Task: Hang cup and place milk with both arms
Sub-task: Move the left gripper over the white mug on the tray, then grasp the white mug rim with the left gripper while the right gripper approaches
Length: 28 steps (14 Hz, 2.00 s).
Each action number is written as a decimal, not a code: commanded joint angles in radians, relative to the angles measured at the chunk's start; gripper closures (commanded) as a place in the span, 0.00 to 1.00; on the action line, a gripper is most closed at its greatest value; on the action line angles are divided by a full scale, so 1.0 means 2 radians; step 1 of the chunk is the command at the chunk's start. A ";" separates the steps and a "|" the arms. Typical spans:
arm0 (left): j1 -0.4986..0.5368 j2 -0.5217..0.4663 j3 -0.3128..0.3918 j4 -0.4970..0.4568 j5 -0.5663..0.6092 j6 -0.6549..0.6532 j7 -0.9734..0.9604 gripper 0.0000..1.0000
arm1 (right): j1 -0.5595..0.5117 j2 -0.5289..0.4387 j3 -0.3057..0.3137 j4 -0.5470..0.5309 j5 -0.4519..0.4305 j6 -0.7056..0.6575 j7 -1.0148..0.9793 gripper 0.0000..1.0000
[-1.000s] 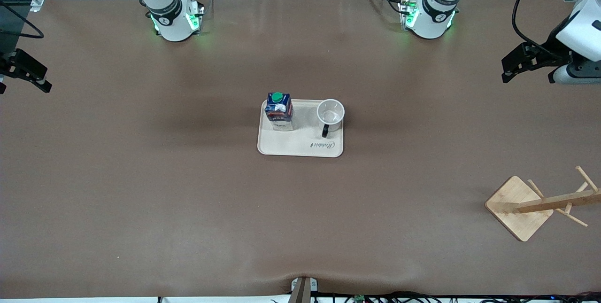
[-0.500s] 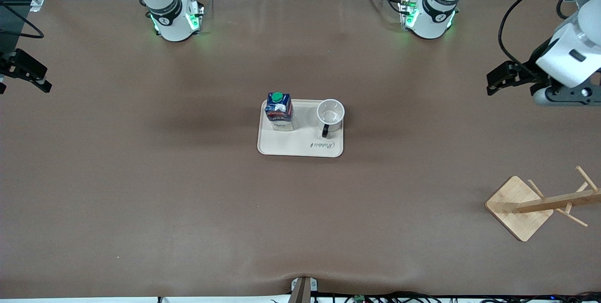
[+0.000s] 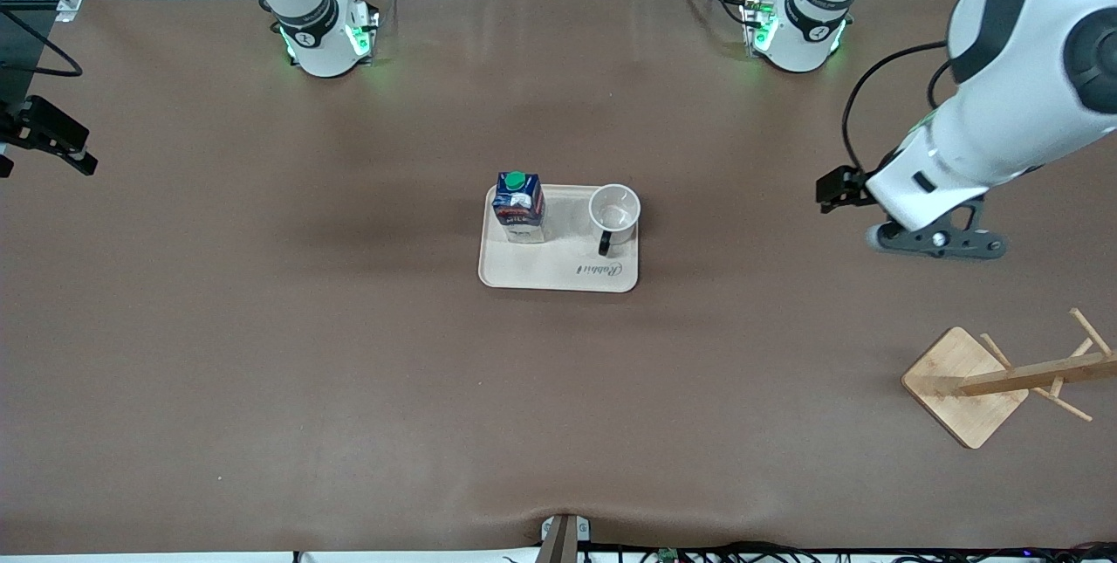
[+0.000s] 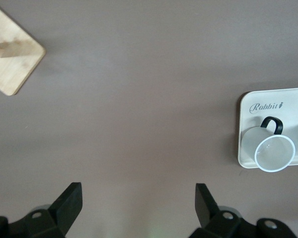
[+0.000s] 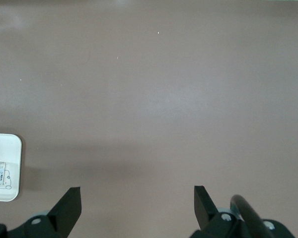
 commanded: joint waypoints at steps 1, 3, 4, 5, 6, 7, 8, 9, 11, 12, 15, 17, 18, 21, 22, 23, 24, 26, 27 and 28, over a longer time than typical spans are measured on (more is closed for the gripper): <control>-0.028 0.022 -0.001 -0.004 -0.002 0.016 -0.003 0.00 | -0.006 0.006 0.001 0.008 0.002 -0.007 -0.004 0.00; -0.047 0.042 -0.001 -0.004 0.000 0.031 -0.003 0.00 | -0.006 0.008 0.002 0.008 0.002 -0.006 -0.004 0.00; -0.063 0.050 -0.001 -0.006 -0.001 0.035 -0.004 0.00 | -0.007 0.010 0.002 0.009 0.002 -0.007 -0.005 0.00; -0.072 0.055 -0.001 -0.007 -0.001 0.039 -0.007 0.00 | -0.006 0.010 0.002 0.009 0.002 -0.007 -0.005 0.00; -0.078 0.059 -0.002 -0.009 -0.001 0.041 -0.020 0.00 | -0.006 0.010 0.002 0.009 0.002 -0.007 -0.006 0.00; -0.091 0.062 -0.003 -0.018 -0.001 0.051 -0.030 0.00 | -0.006 0.010 0.002 0.009 0.002 -0.006 -0.008 0.00; -0.098 0.061 -0.003 -0.030 -0.001 0.068 -0.038 0.00 | -0.006 0.009 0.002 0.009 0.003 -0.004 -0.007 0.00; -0.105 0.061 -0.003 -0.041 -0.001 0.085 -0.045 0.00 | -0.006 0.010 0.002 0.009 0.003 -0.004 -0.005 0.00; -0.128 0.062 -0.003 -0.069 -0.001 0.116 -0.050 0.00 | -0.006 0.010 0.002 0.009 0.003 -0.002 -0.005 0.00; -0.138 0.062 -0.003 -0.083 -0.001 0.134 -0.068 0.00 | -0.006 0.025 0.002 0.009 0.002 -0.005 -0.005 0.00; -0.168 0.065 -0.003 -0.120 -0.001 0.183 -0.091 0.00 | -0.005 0.029 0.003 0.009 0.001 -0.005 -0.010 0.00; -0.187 0.075 -0.003 -0.139 -0.001 0.216 -0.096 0.00 | -0.004 0.030 0.003 0.009 0.002 0.000 -0.008 0.00; -0.195 0.087 -0.003 -0.142 -0.001 0.233 -0.107 0.00 | -0.004 0.035 0.003 0.009 0.003 0.000 -0.008 0.00; -0.227 0.117 -0.003 -0.143 -0.001 0.276 -0.157 0.02 | -0.005 0.038 0.003 0.010 0.002 0.001 -0.010 0.00; -0.229 0.118 -0.003 -0.145 -0.001 0.277 -0.157 0.07 | -0.003 0.042 0.003 0.008 0.002 0.000 -0.011 0.00; -0.228 0.118 -0.003 -0.151 0.000 0.277 -0.155 0.08 | -0.002 0.047 0.003 0.009 0.002 0.001 -0.011 0.00; -0.228 0.118 -0.003 -0.155 0.001 0.277 -0.150 0.09 | -0.001 0.048 0.003 0.010 0.003 0.001 -0.011 0.00; -0.227 0.120 -0.003 -0.163 0.024 0.288 -0.147 0.16 | 0.002 0.049 0.004 0.010 0.008 0.006 -0.011 0.00; -0.227 0.121 -0.003 -0.172 0.025 0.298 -0.147 0.17 | 0.007 0.052 0.004 0.010 0.009 0.006 -0.011 0.00; -0.227 0.120 -0.003 -0.181 0.025 0.305 -0.147 0.17 | 0.012 0.053 0.004 0.010 0.009 0.006 -0.011 0.00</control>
